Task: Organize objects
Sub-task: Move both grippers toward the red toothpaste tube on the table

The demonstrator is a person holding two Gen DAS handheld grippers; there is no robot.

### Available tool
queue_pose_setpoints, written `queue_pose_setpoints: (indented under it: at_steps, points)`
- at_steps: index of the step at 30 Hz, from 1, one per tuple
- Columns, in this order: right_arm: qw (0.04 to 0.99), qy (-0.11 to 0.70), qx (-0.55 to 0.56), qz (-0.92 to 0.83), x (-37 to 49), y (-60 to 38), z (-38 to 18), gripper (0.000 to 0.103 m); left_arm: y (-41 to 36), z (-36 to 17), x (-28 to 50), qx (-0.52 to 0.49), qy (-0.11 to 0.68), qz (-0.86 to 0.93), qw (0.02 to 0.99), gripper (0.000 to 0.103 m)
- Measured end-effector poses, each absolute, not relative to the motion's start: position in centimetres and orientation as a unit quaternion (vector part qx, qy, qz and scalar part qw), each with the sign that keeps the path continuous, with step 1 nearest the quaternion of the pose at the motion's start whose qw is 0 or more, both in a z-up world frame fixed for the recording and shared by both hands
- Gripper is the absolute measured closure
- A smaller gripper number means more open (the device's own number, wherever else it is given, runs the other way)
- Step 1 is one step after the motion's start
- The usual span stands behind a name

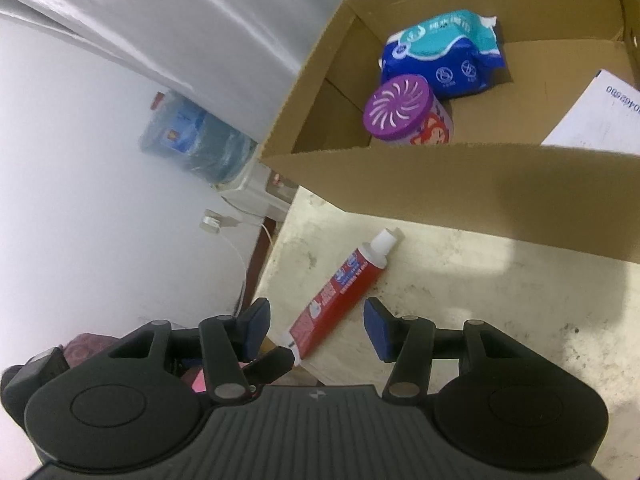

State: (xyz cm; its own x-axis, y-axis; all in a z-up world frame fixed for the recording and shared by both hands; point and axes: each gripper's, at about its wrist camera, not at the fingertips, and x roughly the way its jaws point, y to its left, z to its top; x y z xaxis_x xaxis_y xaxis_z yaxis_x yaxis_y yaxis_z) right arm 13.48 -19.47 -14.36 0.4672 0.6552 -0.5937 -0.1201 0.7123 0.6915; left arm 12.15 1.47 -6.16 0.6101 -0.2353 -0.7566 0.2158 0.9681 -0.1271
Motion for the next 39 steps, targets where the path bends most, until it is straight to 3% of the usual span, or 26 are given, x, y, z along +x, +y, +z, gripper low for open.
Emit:
queue_pose_setpoints:
  at_steps: [15,23,39]
  points:
    - [0.801,0.477,0.298,0.205,15.7,-18.5,-16.4,0.039,0.5,-8.5,14.0,0.006,0.422,-0.150,0.894,0.023]
    - [0.794,0.485,0.301,0.209,16.6,-17.6,-17.2,0.039,-0.2,-10.1,15.4,0.013,0.451,-0.156,0.879,0.035]
    - [0.796,0.492,0.281,0.213,17.1,-17.0,-17.5,0.039,-0.9,-10.2,13.7,-0.015,0.475,-0.193,0.858,0.039]
